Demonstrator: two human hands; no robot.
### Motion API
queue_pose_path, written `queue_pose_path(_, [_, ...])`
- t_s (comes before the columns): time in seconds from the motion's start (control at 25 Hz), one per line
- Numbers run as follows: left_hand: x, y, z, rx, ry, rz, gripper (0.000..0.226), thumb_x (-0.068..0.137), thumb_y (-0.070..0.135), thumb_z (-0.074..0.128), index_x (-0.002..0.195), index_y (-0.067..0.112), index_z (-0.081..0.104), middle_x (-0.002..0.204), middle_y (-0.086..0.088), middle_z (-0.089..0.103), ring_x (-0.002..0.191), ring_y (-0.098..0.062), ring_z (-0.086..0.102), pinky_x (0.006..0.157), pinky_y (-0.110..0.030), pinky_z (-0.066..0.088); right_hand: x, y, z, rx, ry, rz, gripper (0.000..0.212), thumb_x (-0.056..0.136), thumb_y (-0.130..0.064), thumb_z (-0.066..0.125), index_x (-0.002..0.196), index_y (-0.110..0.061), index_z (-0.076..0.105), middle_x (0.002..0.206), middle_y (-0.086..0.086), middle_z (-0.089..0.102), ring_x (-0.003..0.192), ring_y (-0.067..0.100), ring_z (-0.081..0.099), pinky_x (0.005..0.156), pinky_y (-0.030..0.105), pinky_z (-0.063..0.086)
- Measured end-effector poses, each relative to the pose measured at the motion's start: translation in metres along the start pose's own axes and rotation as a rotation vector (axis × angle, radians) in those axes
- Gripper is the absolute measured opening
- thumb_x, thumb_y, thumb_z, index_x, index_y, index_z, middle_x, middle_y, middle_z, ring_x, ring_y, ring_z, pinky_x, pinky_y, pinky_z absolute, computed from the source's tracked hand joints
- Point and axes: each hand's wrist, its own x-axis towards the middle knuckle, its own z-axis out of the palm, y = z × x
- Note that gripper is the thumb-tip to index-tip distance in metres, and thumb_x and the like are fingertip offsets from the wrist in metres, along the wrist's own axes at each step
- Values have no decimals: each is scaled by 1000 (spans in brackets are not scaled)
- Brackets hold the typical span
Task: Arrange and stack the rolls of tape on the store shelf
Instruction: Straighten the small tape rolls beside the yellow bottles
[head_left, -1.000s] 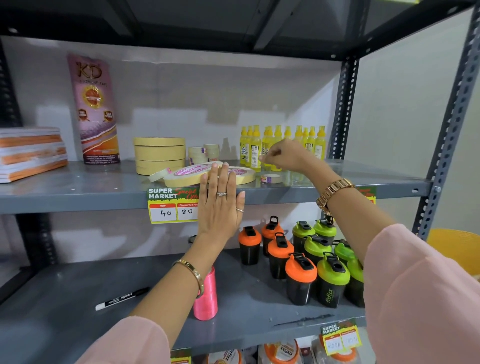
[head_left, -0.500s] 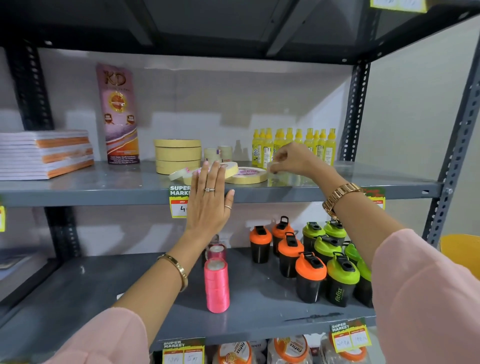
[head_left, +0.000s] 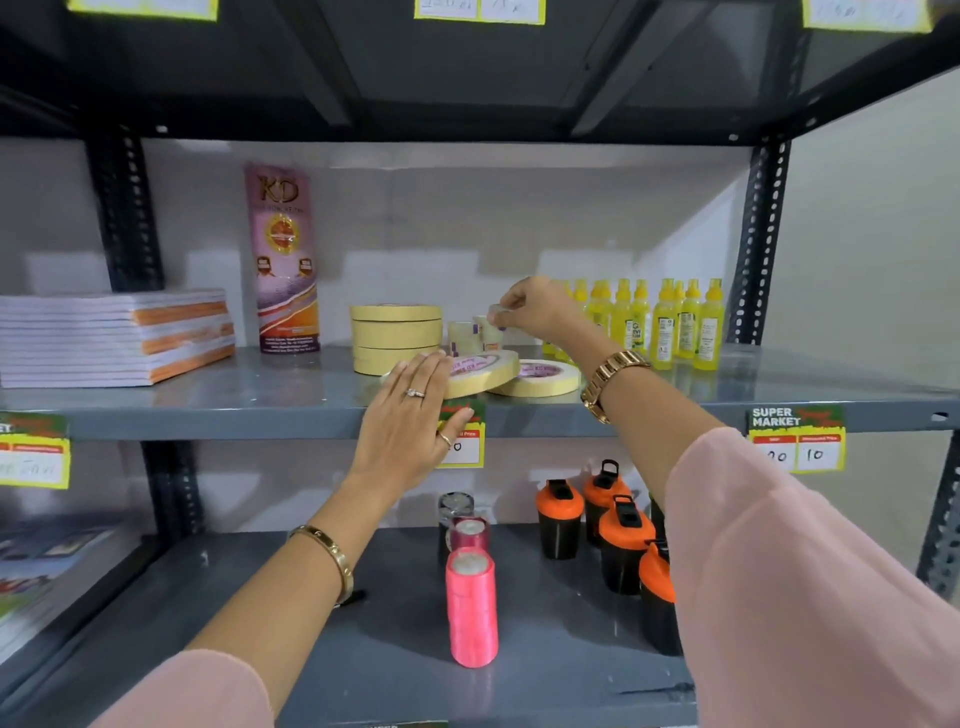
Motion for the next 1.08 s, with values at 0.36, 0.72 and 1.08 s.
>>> queue_pose_path(0.36, [1,-7,11,61,93,30,59,88,43,36,123,-2,50,126,-18,57,120,-33,50,103,-47,34,52,-9,33,-19,-81,-8,32,83,-27,67,105,-4,69,113,13,68,99,24,61,80,30,47])
queue_pose_path(0.72, [1,-10,16,103,174,52,58,88,42,38,123,-2,51,126,-17,58,120,-32,50,102,-46,36,66,-19,44,-16,-121,-50,21,83,-19,67,101,-9,73,109,10,72,91,24,65,70,24,43])
queue_pose_path(1.08, [1,-11,21,123,209,51,57,88,43,38,123,0,52,126,-16,58,121,-31,50,103,-45,35,65,-14,50,-18,-110,-40,19,88,-15,61,99,-8,73,106,11,72,80,19,58,56,21,43])
